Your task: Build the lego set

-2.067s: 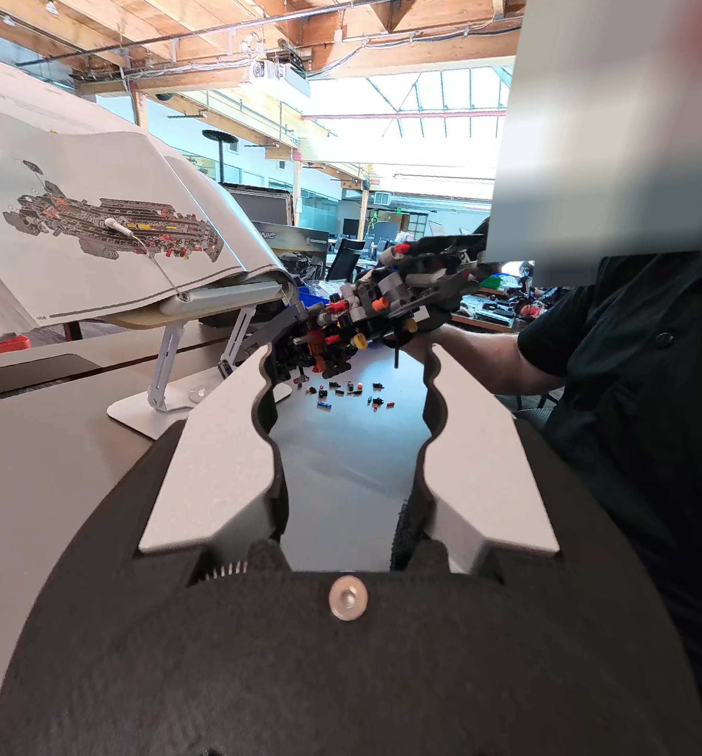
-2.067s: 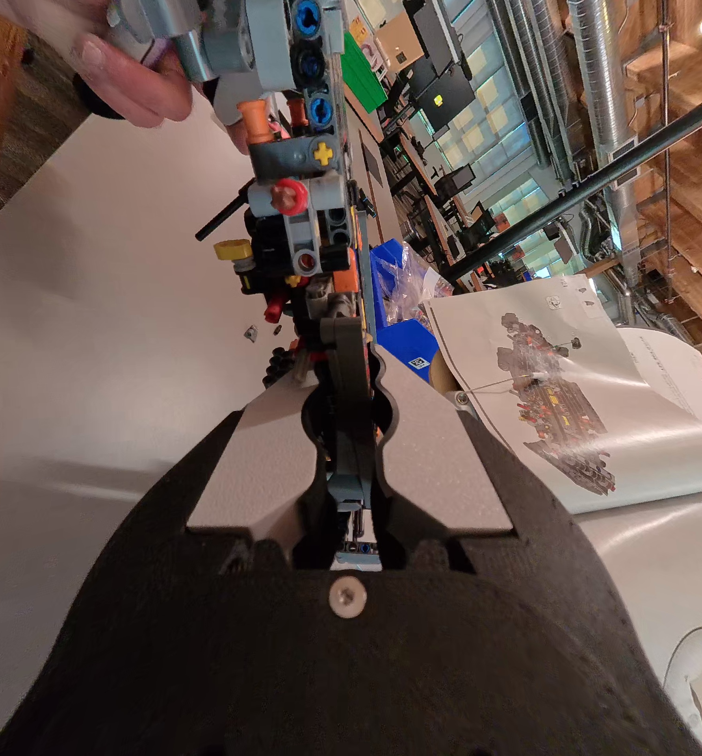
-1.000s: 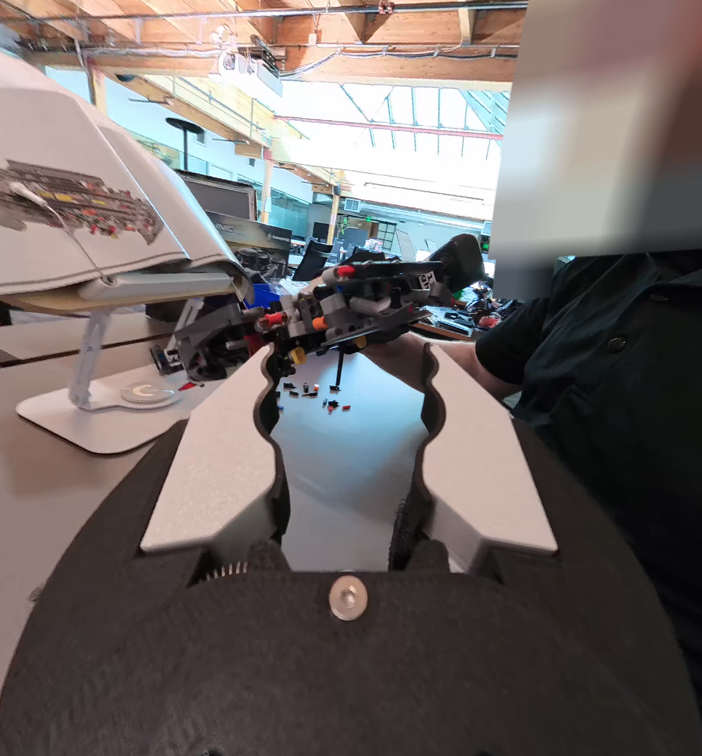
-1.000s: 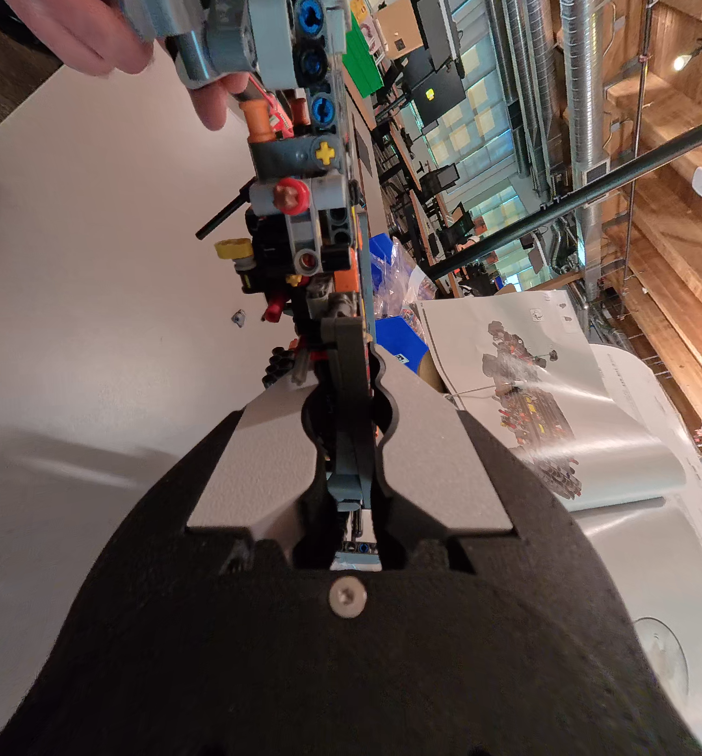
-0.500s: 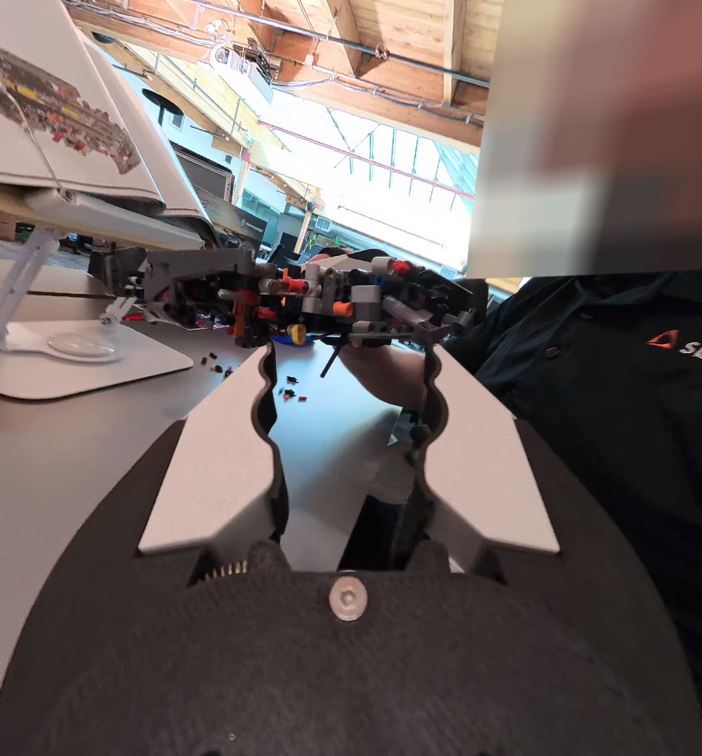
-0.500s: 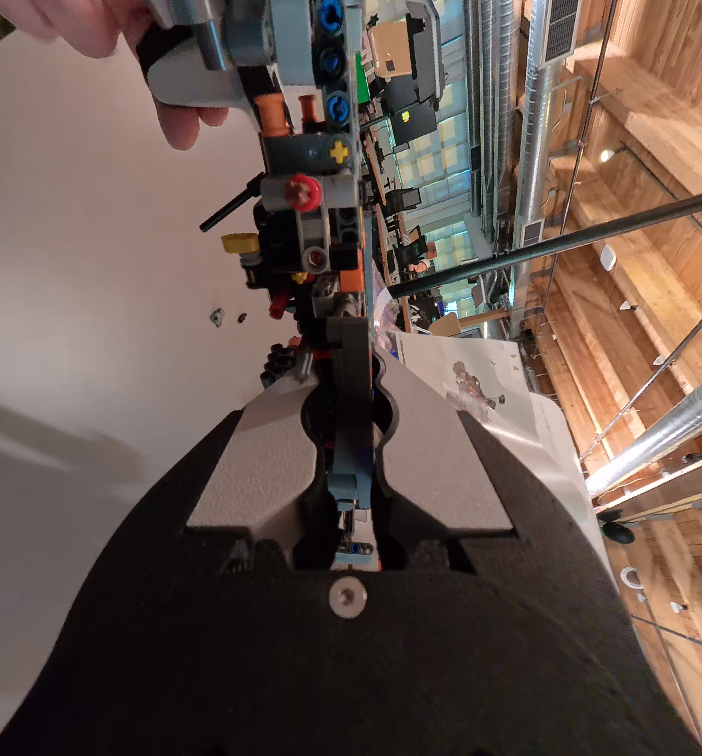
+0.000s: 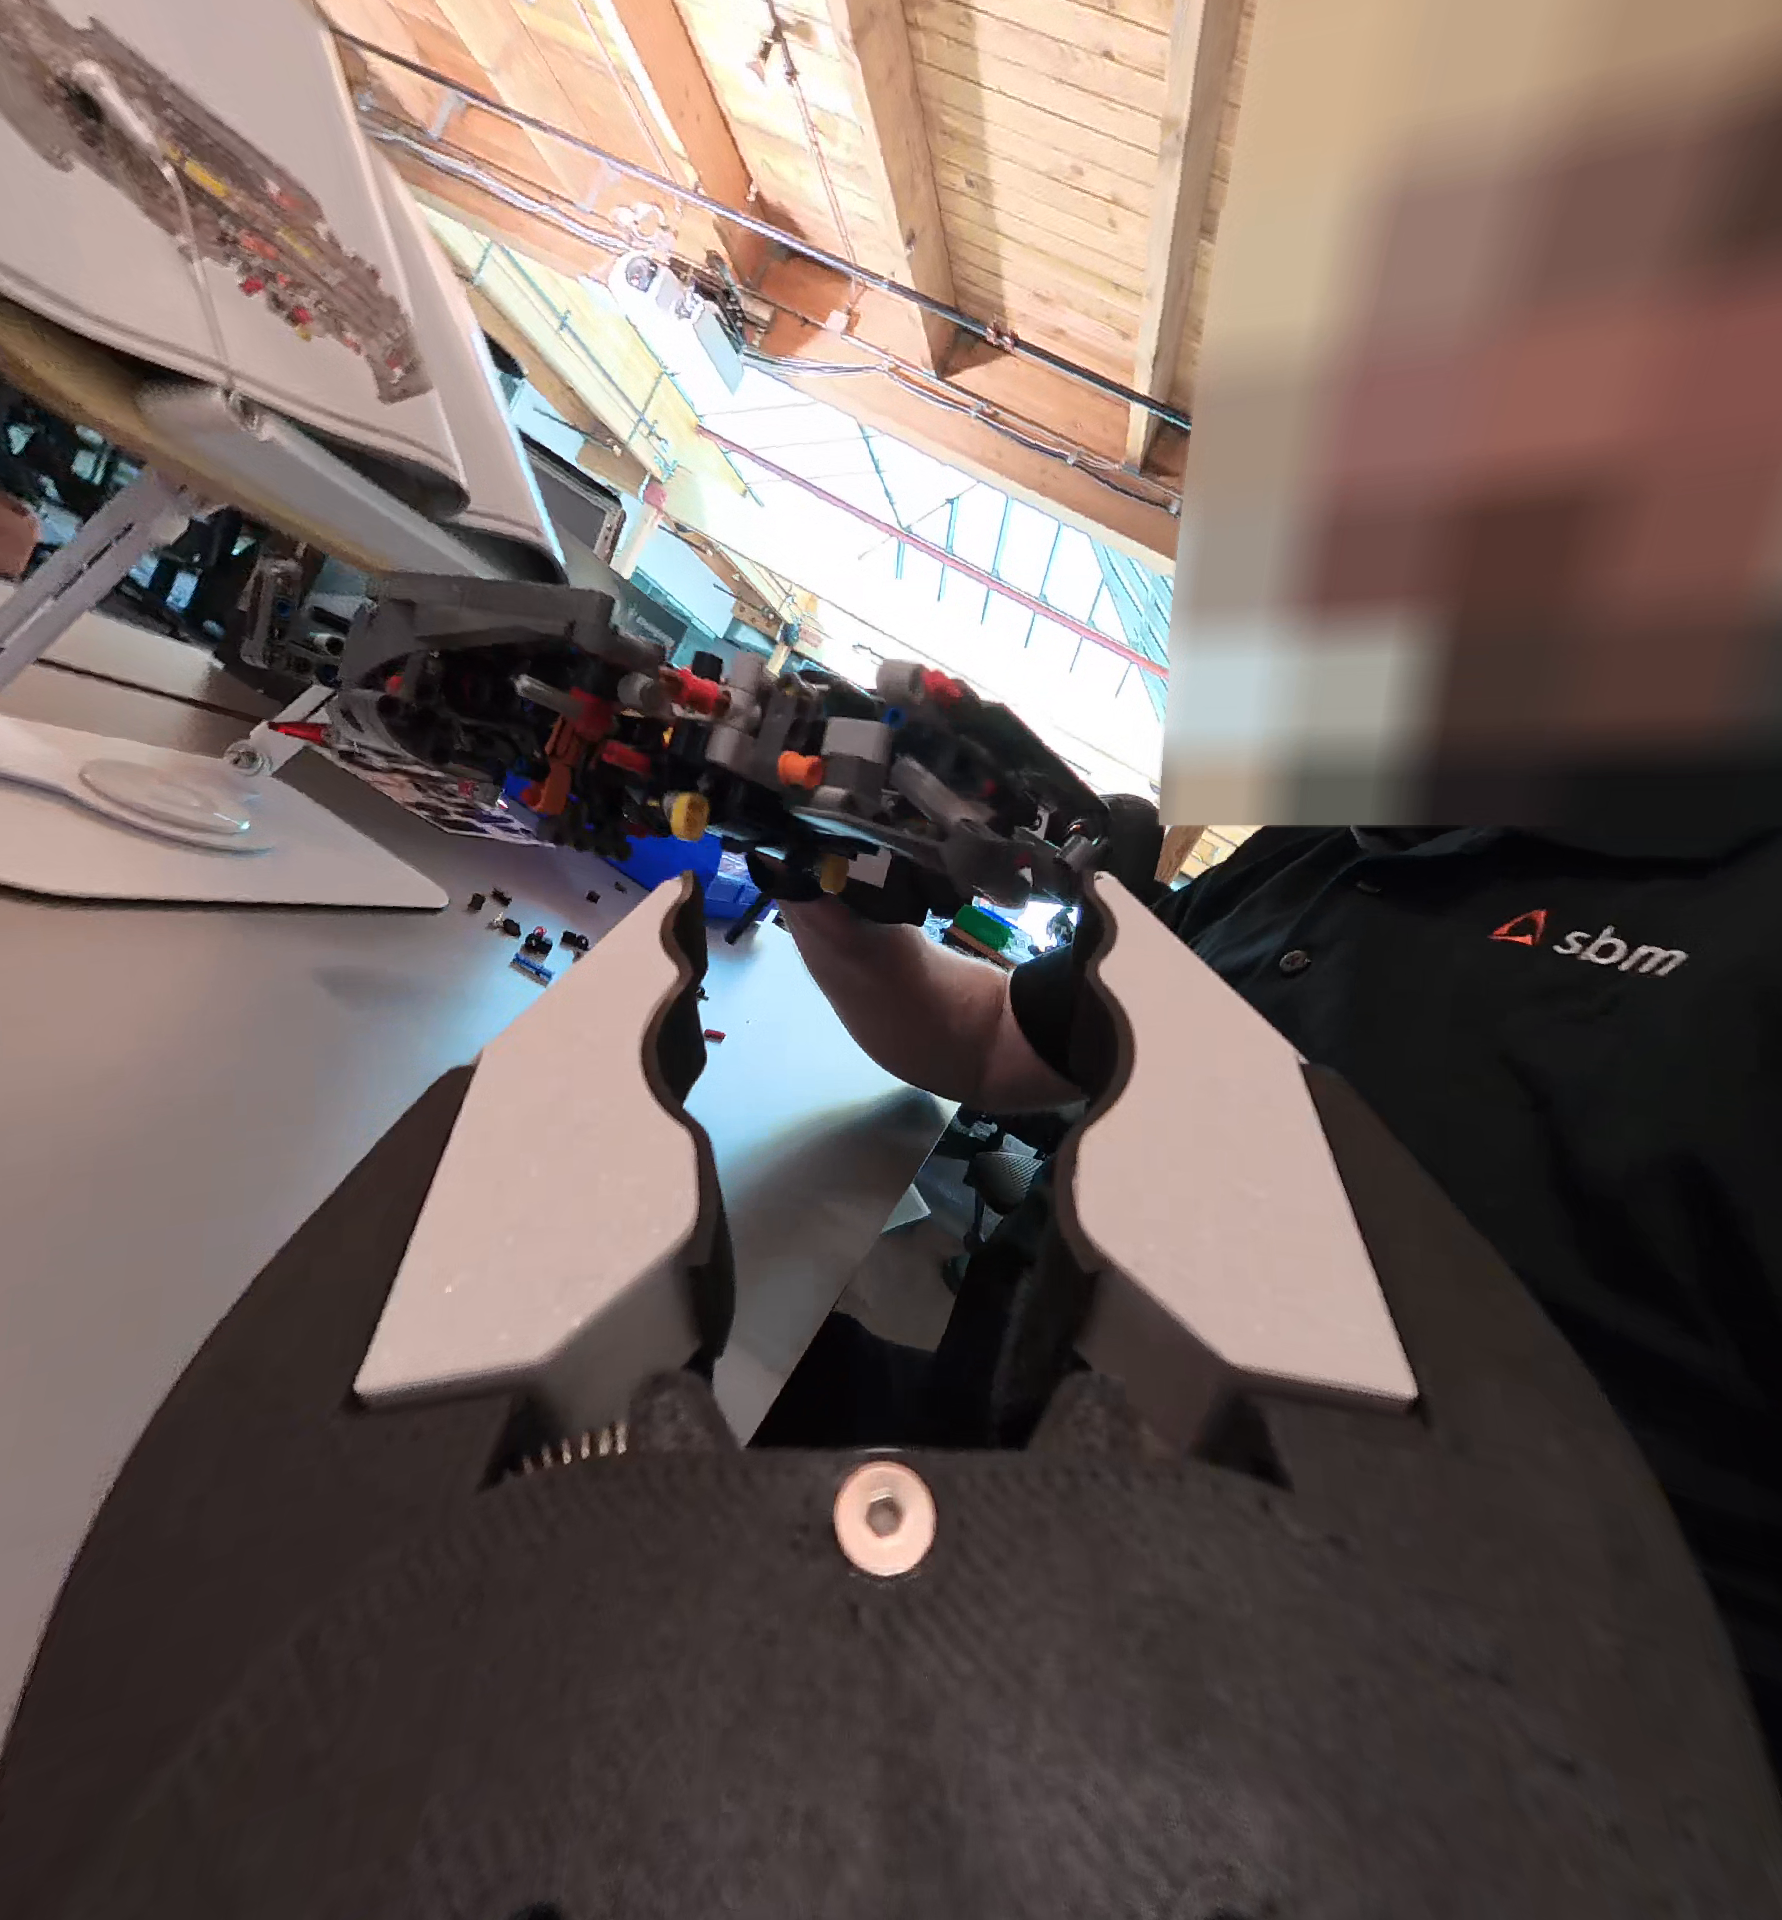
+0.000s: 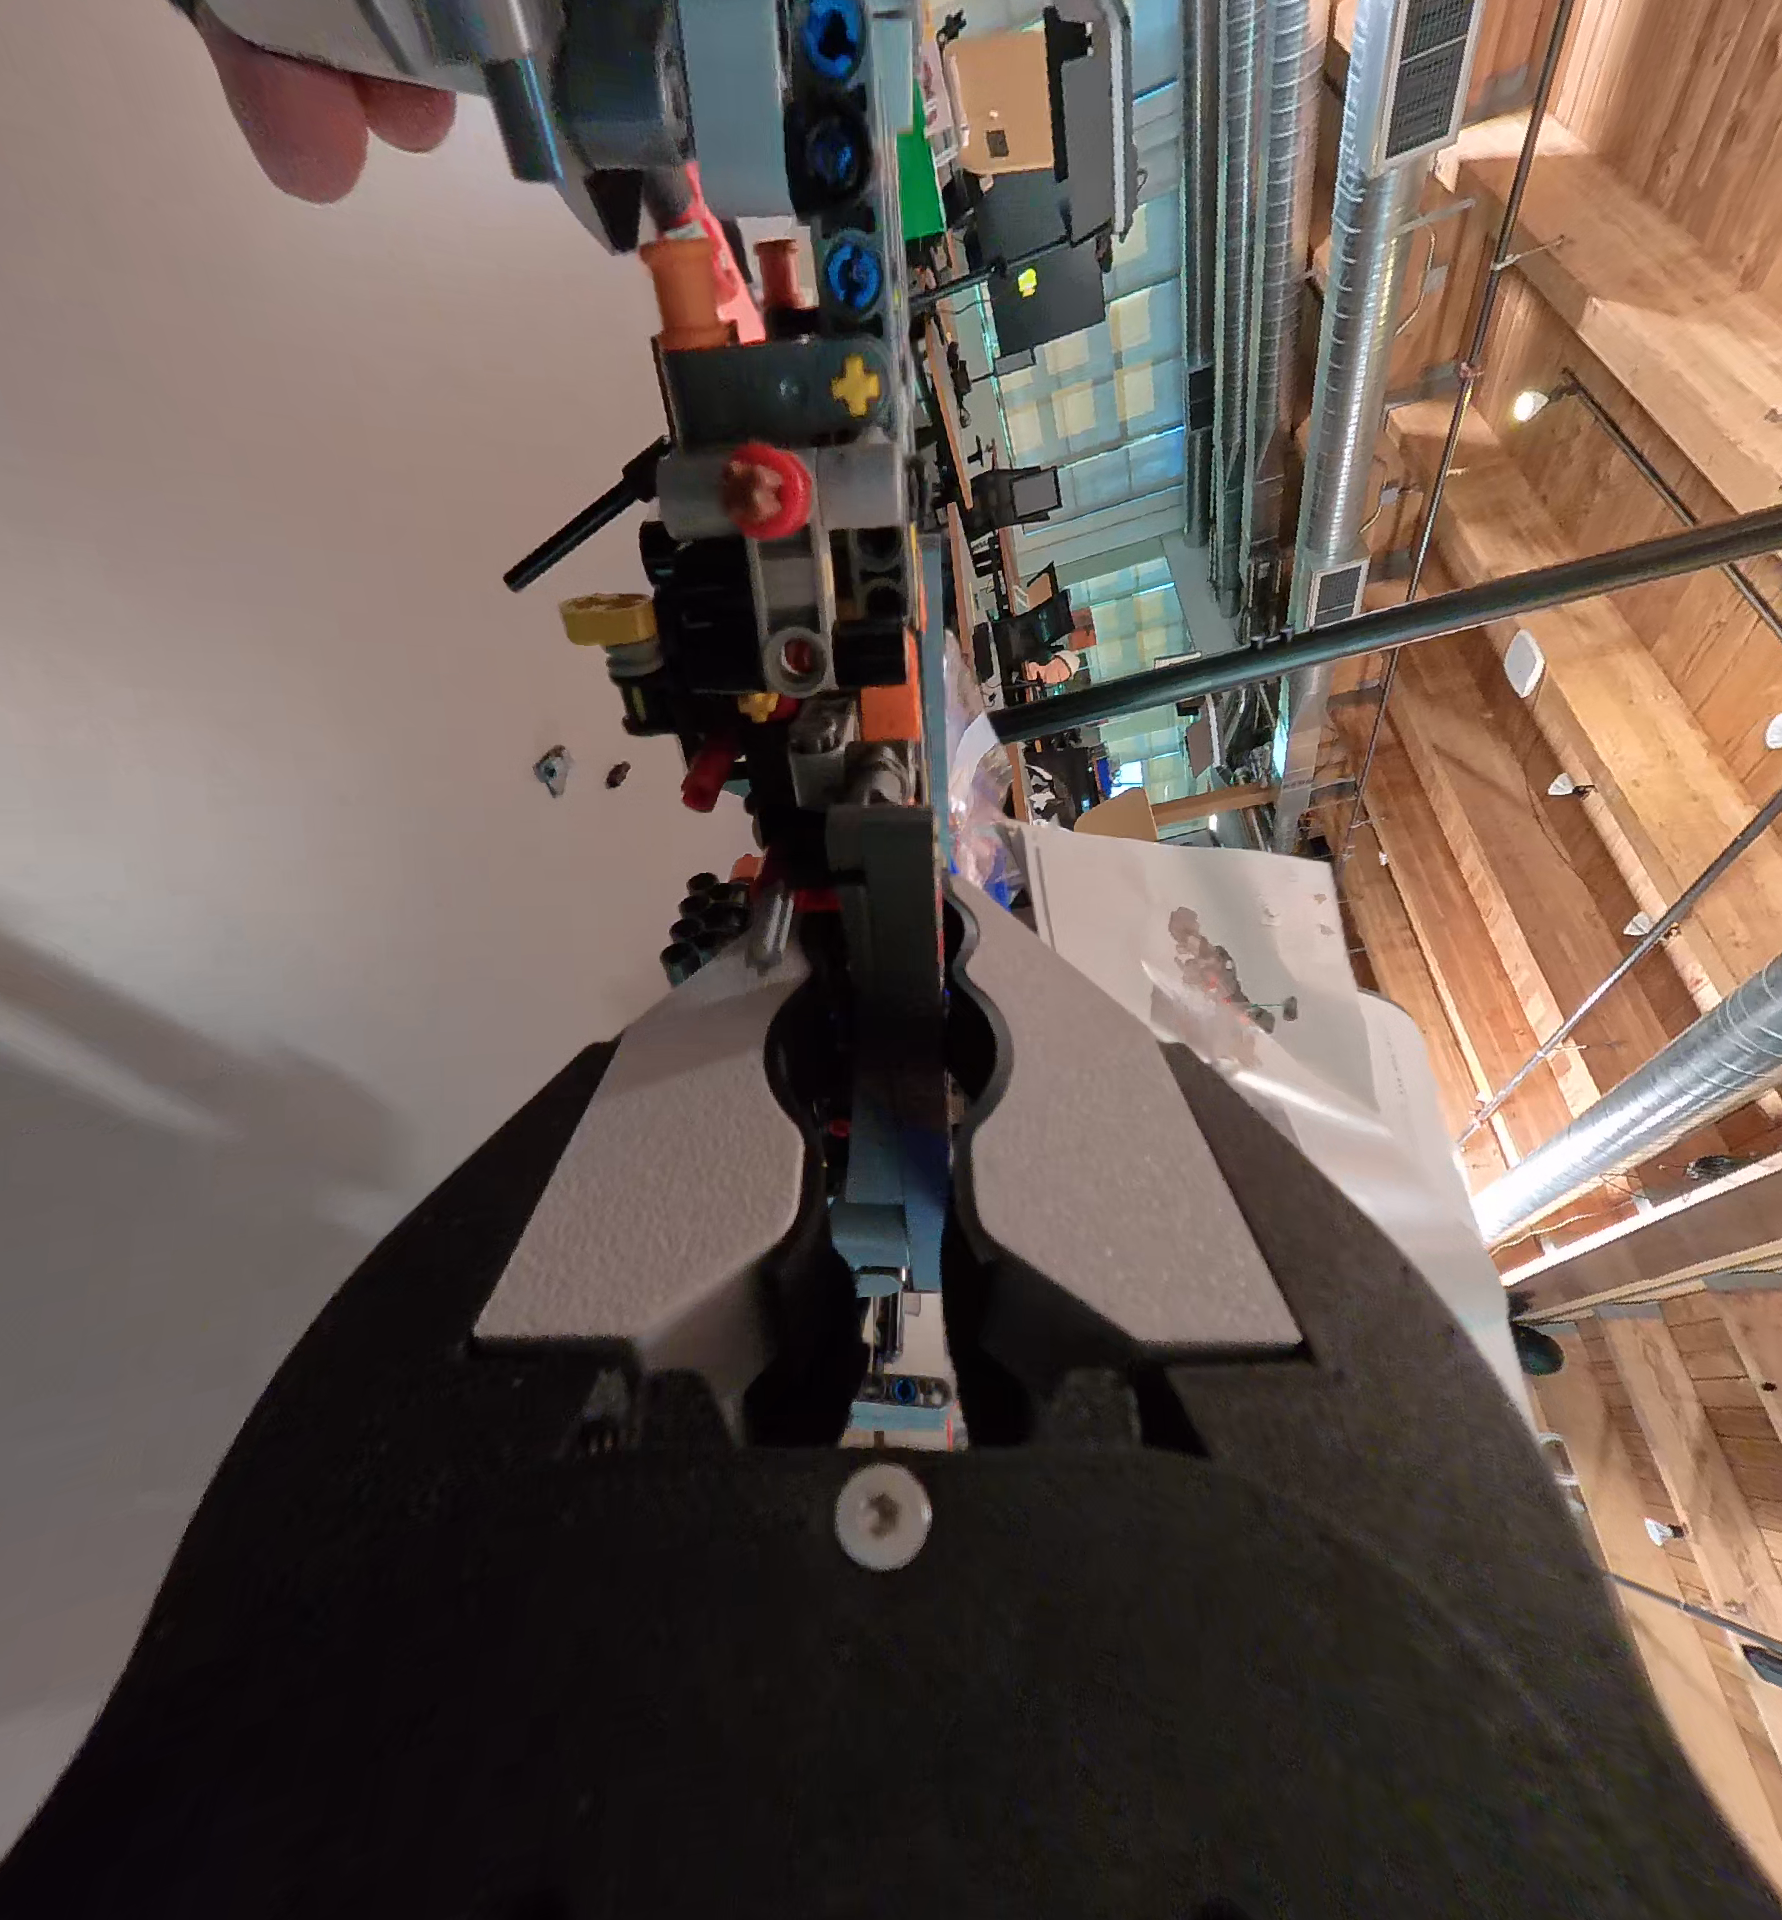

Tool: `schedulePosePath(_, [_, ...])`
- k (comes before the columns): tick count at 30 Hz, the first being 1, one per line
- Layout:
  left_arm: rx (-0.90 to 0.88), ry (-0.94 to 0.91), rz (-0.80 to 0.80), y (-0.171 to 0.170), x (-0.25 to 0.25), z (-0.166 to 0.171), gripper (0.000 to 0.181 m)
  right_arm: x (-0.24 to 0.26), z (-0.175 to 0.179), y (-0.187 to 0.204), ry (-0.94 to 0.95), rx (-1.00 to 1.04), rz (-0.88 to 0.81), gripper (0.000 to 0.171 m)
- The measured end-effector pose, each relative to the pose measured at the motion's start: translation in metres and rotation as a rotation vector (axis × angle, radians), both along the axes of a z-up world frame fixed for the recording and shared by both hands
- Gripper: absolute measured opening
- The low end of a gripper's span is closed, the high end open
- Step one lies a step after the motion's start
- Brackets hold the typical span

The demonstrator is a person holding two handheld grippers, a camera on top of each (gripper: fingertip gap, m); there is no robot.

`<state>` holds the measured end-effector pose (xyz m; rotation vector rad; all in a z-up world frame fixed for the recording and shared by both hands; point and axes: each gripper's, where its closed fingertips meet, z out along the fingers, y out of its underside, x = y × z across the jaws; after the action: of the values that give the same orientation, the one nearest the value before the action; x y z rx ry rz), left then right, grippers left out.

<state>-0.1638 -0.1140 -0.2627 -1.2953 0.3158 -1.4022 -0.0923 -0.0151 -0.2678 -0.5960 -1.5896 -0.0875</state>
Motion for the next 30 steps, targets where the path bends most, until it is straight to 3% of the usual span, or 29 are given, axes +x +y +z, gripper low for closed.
schedulePosePath(22, [-0.308, -0.12, 0.229, 0.044, -0.027, -0.055, 0.075, -0.023, -0.076, 0.025, -0.141, -0.056, -0.124, 0.013])
schedulePosePath(30, [-0.356, -0.115, 0.301, 0.054, -0.044, -0.063, 0.075, -0.028, -0.083, 0.031, -0.138, -0.079, -0.143, 0.013])
